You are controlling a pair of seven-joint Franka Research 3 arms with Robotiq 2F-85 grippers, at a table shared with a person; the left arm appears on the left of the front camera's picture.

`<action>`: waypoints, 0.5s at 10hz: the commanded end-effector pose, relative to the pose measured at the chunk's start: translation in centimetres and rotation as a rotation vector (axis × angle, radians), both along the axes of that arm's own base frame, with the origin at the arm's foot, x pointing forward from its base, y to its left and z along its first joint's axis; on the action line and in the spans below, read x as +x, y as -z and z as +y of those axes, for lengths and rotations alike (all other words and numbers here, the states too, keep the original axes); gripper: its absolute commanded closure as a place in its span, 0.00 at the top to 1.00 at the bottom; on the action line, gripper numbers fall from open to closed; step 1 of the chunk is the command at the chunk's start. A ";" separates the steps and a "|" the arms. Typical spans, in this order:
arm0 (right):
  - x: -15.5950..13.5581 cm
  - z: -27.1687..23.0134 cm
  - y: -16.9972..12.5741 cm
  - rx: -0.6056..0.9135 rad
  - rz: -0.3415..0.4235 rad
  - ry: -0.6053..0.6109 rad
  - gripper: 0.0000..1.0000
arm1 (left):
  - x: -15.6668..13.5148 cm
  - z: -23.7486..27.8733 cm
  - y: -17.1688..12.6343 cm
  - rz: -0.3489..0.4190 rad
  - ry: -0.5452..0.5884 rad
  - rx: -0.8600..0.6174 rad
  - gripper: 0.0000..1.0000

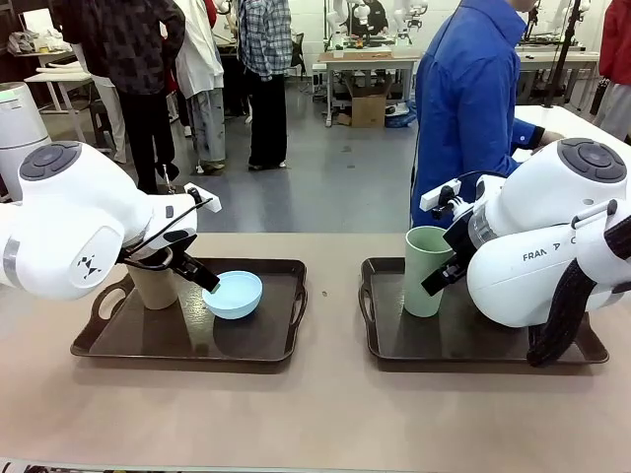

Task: Set up a tray with a mat and arrange the tableware.
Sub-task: Pick up the Picnic Bowl and Reusable plastic cup from the Handle tray in front of the human's position and hold them in the air.

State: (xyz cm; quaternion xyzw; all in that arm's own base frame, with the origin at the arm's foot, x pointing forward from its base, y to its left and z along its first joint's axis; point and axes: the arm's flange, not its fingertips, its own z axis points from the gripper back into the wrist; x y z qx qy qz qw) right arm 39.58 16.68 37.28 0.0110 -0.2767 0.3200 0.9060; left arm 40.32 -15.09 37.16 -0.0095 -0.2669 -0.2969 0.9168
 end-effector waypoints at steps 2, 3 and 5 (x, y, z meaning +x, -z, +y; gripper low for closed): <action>0.0 0.0 0.0 0.000 0.000 0.000 1.00 | 0.0 0.0 0.0 0.000 -0.001 -0.001 1.00; 0.0 0.0 0.0 0.000 0.000 0.000 1.00 | 0.0 0.0 0.0 0.000 -0.001 -0.001 1.00; -0.9 0.0 -1.7 -0.056 -0.018 0.049 1.00 | -1.3 -0.2 -1.2 0.006 -0.021 -0.038 1.00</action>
